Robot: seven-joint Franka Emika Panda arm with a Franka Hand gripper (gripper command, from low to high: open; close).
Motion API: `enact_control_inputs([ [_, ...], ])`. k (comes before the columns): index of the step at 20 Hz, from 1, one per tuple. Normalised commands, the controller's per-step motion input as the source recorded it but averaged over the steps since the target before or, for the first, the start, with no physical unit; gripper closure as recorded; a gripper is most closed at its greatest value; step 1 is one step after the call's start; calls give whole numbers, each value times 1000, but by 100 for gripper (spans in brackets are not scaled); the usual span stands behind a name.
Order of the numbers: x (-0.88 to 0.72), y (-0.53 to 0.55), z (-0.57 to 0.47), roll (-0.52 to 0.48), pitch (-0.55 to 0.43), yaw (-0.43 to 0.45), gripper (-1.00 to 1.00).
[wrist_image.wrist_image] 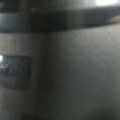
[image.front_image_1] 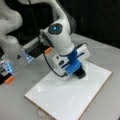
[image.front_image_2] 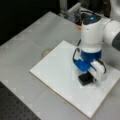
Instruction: Erasing curve lines
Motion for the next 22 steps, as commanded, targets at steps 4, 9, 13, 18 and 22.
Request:
enact_control_inputs([
  [4, 355, 533, -855, 96, -107, -269, 100],
  [9, 372, 534, -871, 105, -89, -282, 100],
  [13, 375, 499, -878, 100, -98, -276, 100],
  [18, 420, 527, -884, 95, -98, -283, 100],
  [22, 433, 520, -872, 79, -90, -302, 100],
])
